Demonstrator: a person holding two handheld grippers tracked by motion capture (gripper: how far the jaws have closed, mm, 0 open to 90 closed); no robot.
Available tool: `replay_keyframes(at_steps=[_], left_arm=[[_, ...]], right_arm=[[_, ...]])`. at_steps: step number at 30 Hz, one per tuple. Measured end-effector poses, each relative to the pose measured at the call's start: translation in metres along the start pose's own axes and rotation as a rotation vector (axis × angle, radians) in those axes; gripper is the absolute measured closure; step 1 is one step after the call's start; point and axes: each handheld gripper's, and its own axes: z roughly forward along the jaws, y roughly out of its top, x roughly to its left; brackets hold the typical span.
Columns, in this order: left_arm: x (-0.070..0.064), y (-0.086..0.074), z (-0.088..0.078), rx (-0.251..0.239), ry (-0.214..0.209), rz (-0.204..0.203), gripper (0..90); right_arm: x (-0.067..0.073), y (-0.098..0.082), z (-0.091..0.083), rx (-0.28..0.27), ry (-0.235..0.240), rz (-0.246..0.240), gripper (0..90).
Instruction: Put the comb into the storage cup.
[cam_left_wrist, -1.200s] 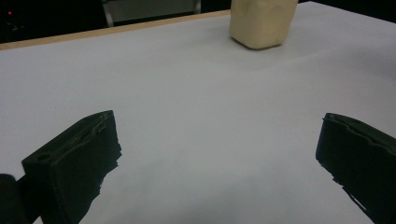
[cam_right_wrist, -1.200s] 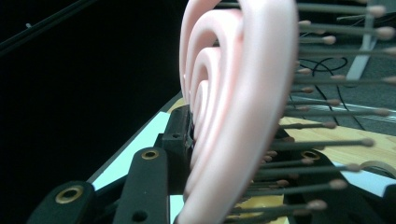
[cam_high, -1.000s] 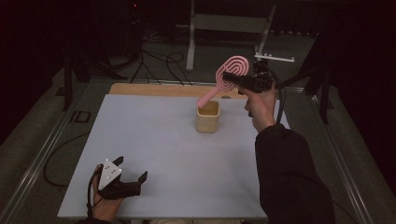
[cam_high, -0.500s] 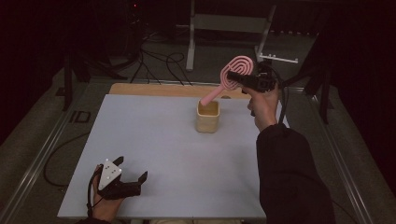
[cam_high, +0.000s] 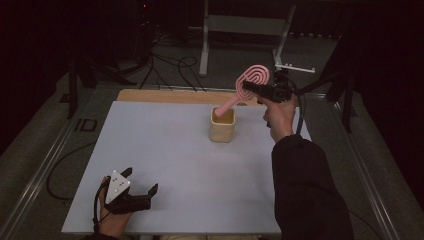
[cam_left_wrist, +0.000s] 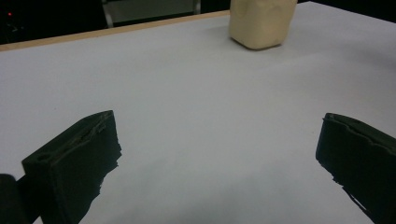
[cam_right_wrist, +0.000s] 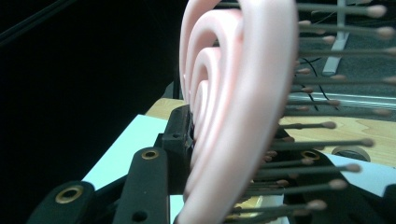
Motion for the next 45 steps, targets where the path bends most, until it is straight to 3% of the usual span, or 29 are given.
replay_keyframes(at_steps=[45], left_arm=[[0.000,0.001,0.000,0.002,0.000,-0.001,0.0]], right_arm=[[-0.002,-0.019,0.019,0.049,-0.024,-0.015,63.3]])
